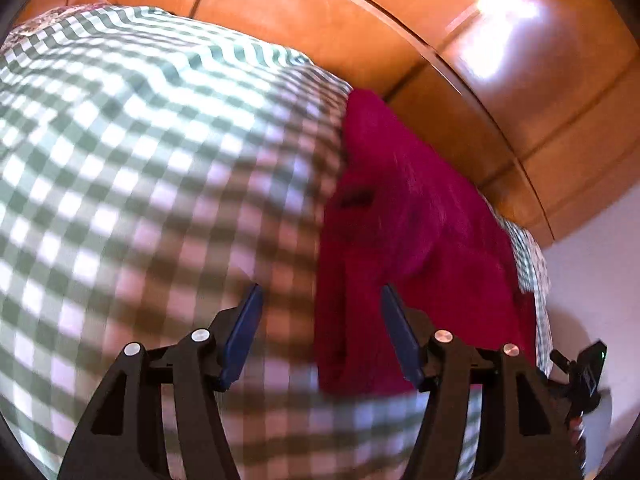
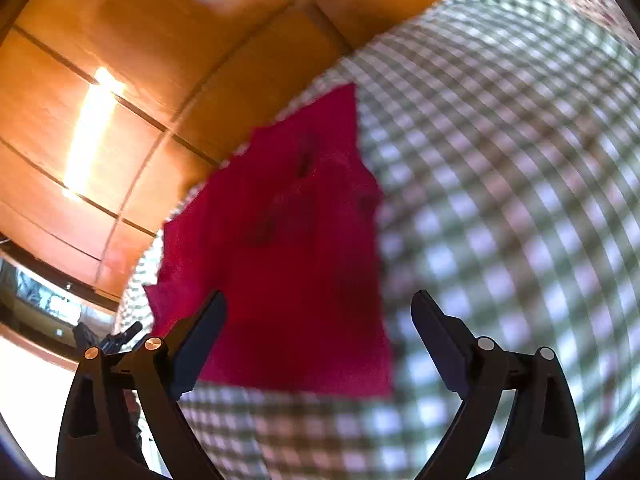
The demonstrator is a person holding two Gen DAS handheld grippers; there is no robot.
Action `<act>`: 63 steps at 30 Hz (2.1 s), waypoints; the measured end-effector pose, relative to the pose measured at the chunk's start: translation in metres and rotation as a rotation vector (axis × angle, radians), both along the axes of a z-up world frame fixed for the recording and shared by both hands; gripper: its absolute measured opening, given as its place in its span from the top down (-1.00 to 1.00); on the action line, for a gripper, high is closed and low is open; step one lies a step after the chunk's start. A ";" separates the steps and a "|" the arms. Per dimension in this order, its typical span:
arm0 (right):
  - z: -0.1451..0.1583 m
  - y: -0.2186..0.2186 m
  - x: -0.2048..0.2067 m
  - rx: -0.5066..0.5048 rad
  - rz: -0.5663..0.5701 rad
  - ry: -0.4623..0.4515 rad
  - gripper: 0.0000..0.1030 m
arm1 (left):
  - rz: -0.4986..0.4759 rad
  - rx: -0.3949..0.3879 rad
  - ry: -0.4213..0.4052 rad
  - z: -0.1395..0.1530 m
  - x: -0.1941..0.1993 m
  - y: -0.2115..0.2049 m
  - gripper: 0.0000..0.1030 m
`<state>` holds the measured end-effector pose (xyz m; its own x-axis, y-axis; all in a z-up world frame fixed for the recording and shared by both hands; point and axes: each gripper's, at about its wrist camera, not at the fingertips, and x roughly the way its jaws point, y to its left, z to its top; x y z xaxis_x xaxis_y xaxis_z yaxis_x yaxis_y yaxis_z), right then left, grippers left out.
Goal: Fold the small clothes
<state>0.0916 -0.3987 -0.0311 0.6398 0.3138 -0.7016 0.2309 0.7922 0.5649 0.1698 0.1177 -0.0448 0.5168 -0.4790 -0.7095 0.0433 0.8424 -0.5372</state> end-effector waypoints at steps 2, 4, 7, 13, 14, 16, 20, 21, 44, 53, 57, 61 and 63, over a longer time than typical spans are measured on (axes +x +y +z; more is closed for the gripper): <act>-0.008 0.008 -0.014 -0.021 0.044 0.022 -0.80 | -0.020 -0.002 -0.011 -0.006 -0.012 -0.003 -0.18; -0.014 0.023 -0.022 -0.102 0.076 0.035 -0.80 | -0.037 0.010 -0.029 -0.008 -0.020 -0.009 -0.18; -0.021 0.038 -0.013 -0.205 0.069 0.021 -0.80 | -0.052 0.022 -0.034 -0.008 -0.020 -0.018 -0.18; -0.026 0.054 0.020 -0.328 0.070 0.018 -0.18 | -0.097 0.020 -0.001 -0.011 -0.015 -0.023 0.62; -0.025 0.054 0.019 -0.326 0.074 0.024 -0.12 | -0.105 0.028 -0.010 -0.010 -0.018 -0.024 0.67; -0.024 0.053 0.016 -0.321 0.082 0.029 0.16 | -0.111 0.031 -0.020 -0.009 -0.023 -0.026 0.71; -0.018 0.054 -0.001 -0.308 0.102 0.032 0.42 | -0.135 0.039 -0.031 -0.002 -0.038 -0.028 0.73; -0.018 0.057 -0.003 -0.317 0.114 0.033 0.45 | -0.145 0.045 -0.035 0.001 -0.046 -0.026 0.74; 0.003 0.055 -0.032 -0.451 0.111 0.008 -0.50 | -0.137 0.149 -0.042 0.016 -0.084 -0.018 0.03; 0.000 0.077 -0.005 -0.536 0.161 0.040 0.68 | -0.175 0.236 -0.127 0.024 -0.079 -0.041 0.87; 0.025 0.077 -0.023 -0.525 0.160 -0.013 0.83 | -0.177 0.112 -0.165 0.047 -0.091 -0.024 0.88; 0.057 0.073 -0.027 -0.459 0.145 -0.091 0.83 | -0.149 0.062 -0.232 0.073 -0.092 -0.009 0.87; 0.066 0.072 -0.020 -0.440 0.133 -0.115 0.83 | -0.127 0.074 -0.252 0.081 -0.080 -0.008 0.87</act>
